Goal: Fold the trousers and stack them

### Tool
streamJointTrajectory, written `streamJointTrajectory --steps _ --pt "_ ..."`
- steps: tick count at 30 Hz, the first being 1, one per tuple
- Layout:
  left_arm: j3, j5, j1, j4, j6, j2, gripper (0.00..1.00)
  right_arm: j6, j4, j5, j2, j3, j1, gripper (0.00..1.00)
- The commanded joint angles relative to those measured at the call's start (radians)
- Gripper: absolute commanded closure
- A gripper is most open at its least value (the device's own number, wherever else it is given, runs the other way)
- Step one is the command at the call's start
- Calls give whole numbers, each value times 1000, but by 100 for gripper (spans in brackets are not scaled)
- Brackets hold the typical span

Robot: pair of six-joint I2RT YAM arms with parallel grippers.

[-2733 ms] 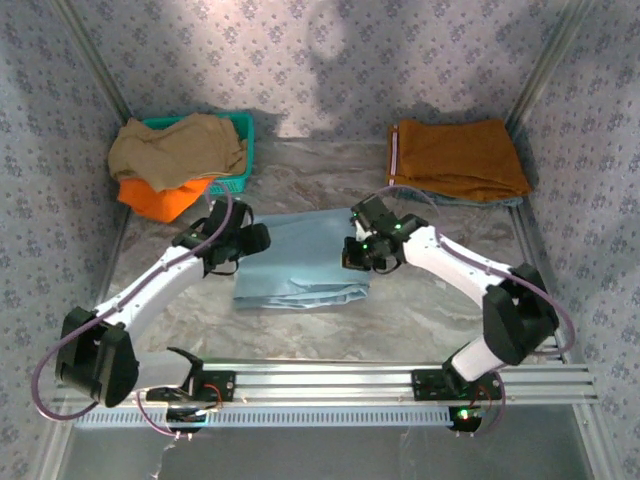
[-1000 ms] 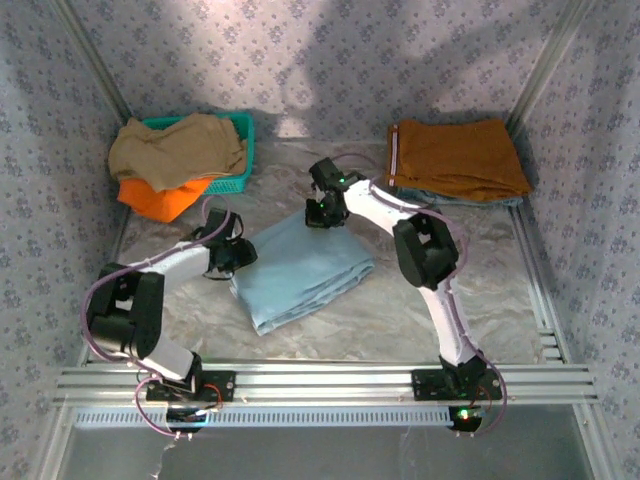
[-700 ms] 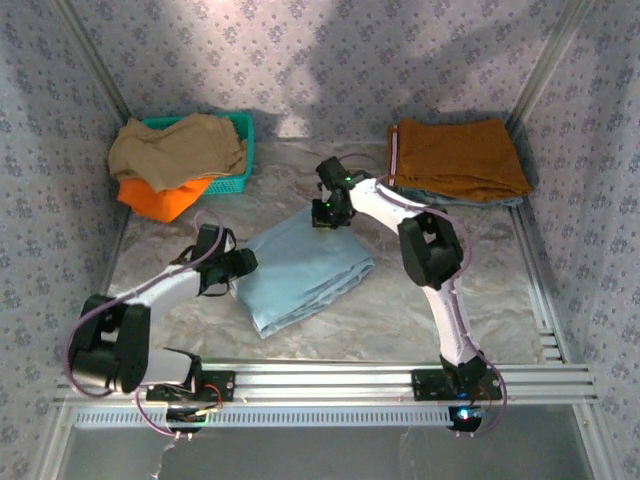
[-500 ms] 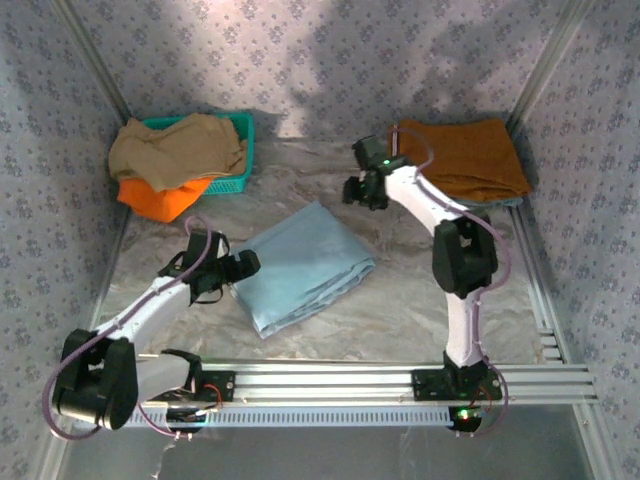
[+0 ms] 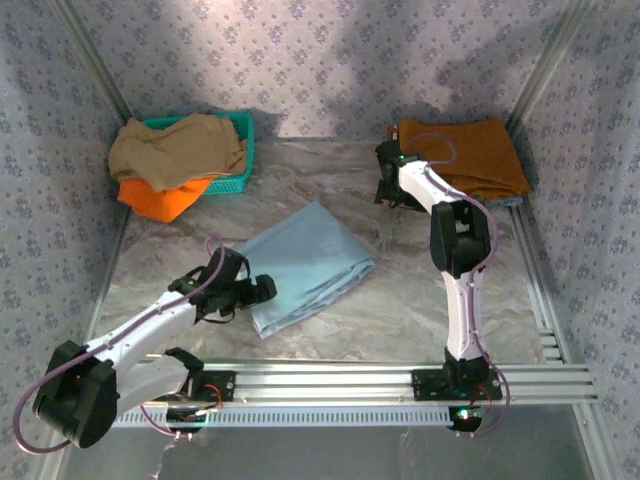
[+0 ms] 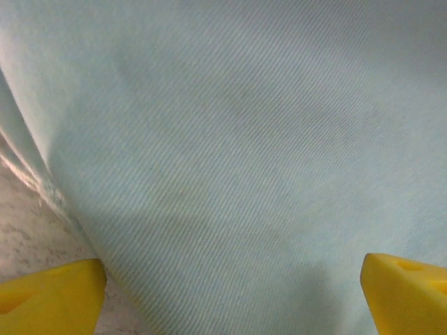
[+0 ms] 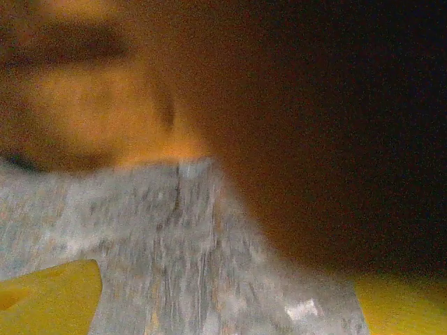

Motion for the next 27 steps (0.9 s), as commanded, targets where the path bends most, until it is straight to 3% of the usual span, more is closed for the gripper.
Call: streamJointTrajectory --steps 1,7,9,12,14,16,17,27 --pt "-21 -31 -8 1 -63 -13 7 38 -73 69 71 125 -27 7" --pt "-18 -40 -7 15 -55 -23 7 52 -117 62 148 243 -55 12" --pt "-15 -43 -8 20 -52 -17 7 62 -143 66 177 284 -65 19" --pt "-14 -44 -8 24 -53 -8 7 48 -172 57 218 333 -76 44" --pt "-16 -43 -7 24 -54 -4 7 42 -186 53 226 344 -80 74" --pt "-21 -43 -8 20 -56 -6 7 28 -176 46 213 328 -82 96" --pt "-23 -43 -8 19 -57 -7 8 21 -170 43 206 318 -81 100" --pt "-146 -115 5 0 -127 -127 9 -44 20 17 -31 -47 -3 100"
